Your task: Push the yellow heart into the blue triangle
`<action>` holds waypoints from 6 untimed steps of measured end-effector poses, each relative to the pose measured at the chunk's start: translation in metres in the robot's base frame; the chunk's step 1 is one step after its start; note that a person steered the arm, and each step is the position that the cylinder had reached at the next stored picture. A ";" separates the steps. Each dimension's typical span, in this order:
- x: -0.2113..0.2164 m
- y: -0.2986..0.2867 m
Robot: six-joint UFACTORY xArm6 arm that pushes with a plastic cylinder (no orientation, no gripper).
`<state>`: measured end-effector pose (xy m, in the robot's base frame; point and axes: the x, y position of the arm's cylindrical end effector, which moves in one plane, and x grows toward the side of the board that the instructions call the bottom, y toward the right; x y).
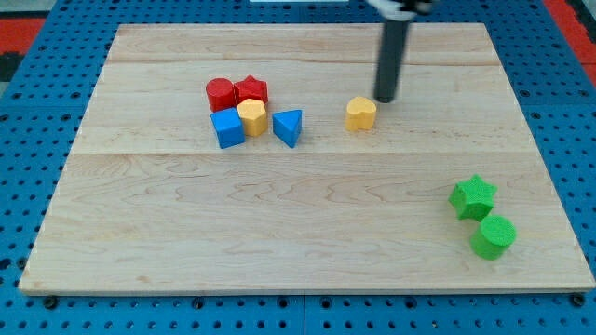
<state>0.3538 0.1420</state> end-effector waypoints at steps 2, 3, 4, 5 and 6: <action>0.028 -0.045; 0.025 -0.076; 0.015 -0.105; 0.040 -0.082; 0.046 -0.084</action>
